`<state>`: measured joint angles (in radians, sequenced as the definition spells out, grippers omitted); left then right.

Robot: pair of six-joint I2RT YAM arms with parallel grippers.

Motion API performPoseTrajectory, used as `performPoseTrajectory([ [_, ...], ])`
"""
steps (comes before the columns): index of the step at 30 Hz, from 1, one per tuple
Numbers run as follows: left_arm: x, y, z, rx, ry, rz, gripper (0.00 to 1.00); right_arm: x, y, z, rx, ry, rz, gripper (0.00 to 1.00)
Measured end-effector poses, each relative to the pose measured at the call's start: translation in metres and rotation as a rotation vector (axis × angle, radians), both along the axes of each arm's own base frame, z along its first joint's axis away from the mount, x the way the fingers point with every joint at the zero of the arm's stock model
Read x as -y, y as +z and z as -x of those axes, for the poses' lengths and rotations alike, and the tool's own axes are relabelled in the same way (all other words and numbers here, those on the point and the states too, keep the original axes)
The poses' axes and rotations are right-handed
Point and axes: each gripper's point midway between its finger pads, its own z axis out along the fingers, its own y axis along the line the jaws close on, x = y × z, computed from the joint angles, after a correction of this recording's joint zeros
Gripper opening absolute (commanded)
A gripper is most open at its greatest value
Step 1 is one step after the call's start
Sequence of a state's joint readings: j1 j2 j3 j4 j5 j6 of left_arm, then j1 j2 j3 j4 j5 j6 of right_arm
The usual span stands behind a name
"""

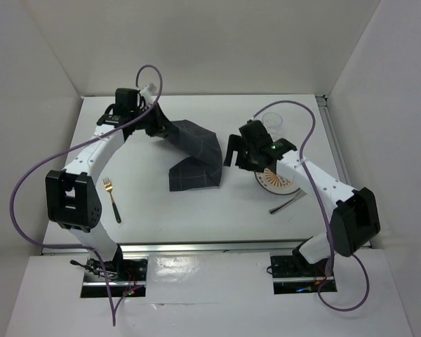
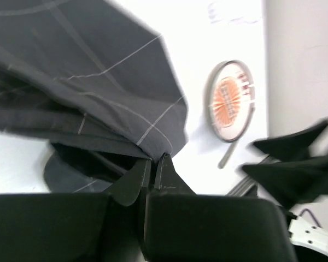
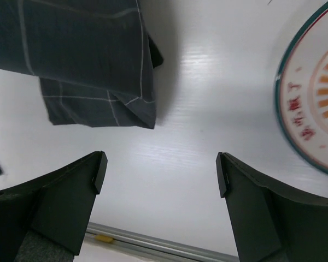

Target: Set the dinner table for one person

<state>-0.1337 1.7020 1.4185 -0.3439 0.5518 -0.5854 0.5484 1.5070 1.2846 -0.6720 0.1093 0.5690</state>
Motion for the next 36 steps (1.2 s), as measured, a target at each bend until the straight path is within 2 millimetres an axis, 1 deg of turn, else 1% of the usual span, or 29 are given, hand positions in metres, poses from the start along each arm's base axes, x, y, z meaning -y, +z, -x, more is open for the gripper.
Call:
performPoseTrajectory([
  [2,0.002,0.022,-0.003,0.04,-0.009,0.015,0.0,-0.004,-0.014,0.018,-0.03,-0.036,-0.072,0.93],
  [4,0.004,0.036,-0.002,0.063,-0.019,0.028,0.0,-0.011,-0.032,0.043,-0.082,-0.052,-0.133,0.91],
  [7,0.005,0.042,0.001,0.055,-0.02,0.042,0.0,-0.031,-0.055,0.069,-0.129,-0.07,-0.213,0.91],
  [9,0.005,0.041,0.003,0.036,-0.018,0.044,0.0,-0.048,-0.066,0.08,-0.147,-0.07,-0.238,0.91],
  [10,0.005,0.04,0.004,0.027,-0.019,0.044,0.0,-0.056,-0.069,0.081,-0.146,-0.068,-0.244,0.91],
  [13,0.006,0.046,0.006,0.017,-0.024,0.047,0.0,-0.08,-0.077,0.076,-0.124,-0.063,-0.257,0.94],
  [15,0.007,0.053,0.005,0.025,-0.026,0.05,0.0,-0.089,-0.087,0.07,-0.119,-0.072,-0.252,0.94],
  [17,0.007,0.062,0.003,0.041,-0.027,0.052,0.0,-0.093,-0.097,0.065,-0.112,-0.088,-0.241,0.94],
  [20,0.007,0.07,0.002,0.056,-0.029,0.052,0.0,-0.091,-0.112,0.056,-0.102,-0.124,-0.211,0.94],
  [23,0.007,0.075,0.004,0.054,-0.03,0.05,0.0,-0.09,-0.118,0.046,-0.08,-0.135,-0.186,0.94],
  [25,0.007,0.078,0.004,0.056,-0.031,0.05,0.0,-0.092,-0.117,0.038,-0.058,-0.127,-0.188,0.88],
  [27,0.007,0.08,0.005,0.054,-0.033,0.051,0.0,-0.096,-0.115,0.029,-0.037,-0.124,-0.201,0.85],
  [31,0.006,0.085,0.006,0.056,-0.033,0.053,0.0,-0.107,-0.112,0.013,-0.011,-0.122,-0.221,0.69],
  [32,0.005,0.086,0.006,0.057,-0.033,0.053,0.0,-0.109,-0.111,0.009,-0.006,-0.122,-0.224,0.59],
  [34,0.004,0.087,0.005,0.057,-0.029,0.053,0.0,-0.116,-0.107,0.0,0.011,-0.112,-0.235,0.44],
  [35,0.002,0.088,0.005,0.058,-0.025,0.053,0.0,-0.118,-0.105,-0.005,0.02,-0.109,-0.238,0.34],
  [36,0.001,0.088,0.004,0.059,-0.023,0.053,0.0,-0.12,-0.102,-0.01,0.032,-0.105,-0.241,0.13],
])
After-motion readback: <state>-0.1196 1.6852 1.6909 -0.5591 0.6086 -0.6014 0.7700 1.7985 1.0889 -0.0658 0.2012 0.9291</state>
